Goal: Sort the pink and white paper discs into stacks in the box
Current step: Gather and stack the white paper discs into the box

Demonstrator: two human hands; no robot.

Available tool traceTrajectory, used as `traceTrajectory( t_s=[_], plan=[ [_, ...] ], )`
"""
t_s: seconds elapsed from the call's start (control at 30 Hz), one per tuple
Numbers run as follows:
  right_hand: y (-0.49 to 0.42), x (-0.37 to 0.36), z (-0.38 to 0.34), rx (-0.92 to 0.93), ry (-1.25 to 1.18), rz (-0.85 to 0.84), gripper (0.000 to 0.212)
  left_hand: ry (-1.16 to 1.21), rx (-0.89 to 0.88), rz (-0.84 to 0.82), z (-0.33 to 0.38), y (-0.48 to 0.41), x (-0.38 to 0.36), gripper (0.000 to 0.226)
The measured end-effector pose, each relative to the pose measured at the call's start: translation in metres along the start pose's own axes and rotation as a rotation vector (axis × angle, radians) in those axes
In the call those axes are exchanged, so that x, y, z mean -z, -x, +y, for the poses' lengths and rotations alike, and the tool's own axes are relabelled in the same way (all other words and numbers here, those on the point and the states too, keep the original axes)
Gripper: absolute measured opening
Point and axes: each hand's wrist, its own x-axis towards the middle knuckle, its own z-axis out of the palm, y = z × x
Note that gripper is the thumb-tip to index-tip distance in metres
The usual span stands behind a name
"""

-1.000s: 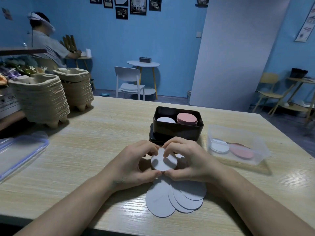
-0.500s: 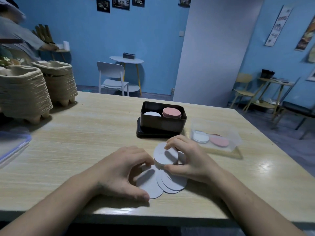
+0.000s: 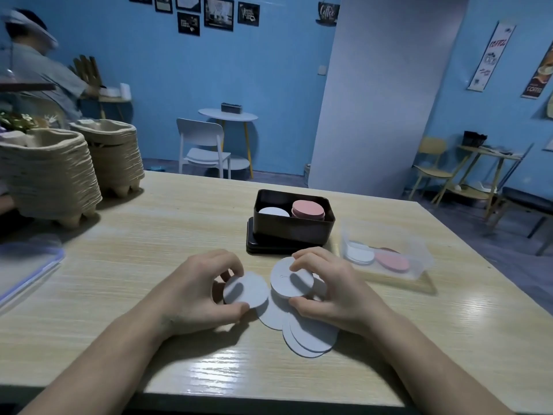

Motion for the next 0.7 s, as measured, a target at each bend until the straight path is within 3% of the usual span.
traceTrajectory(
  t_s=[0.17,0.37,0.7],
  plan=[
    [-0.019,-0.004,-0.005,0.024,0.032,-0.078,0.043,-0.054,-0.071,0.202,0.000,-0.007,-0.006,0.041],
    [-0.025,-0.019,-0.015,0.073,-0.047,-0.040,0.049,-0.096,-0.142,0.178,0.004,-0.007,-0.010,0.041],
    [-0.020,-0.026,-0.017,0.076,-0.114,0.023,0.033,-0.074,-0.145,0.165,0.003,-0.008,-0.019,0.043]
  ],
)
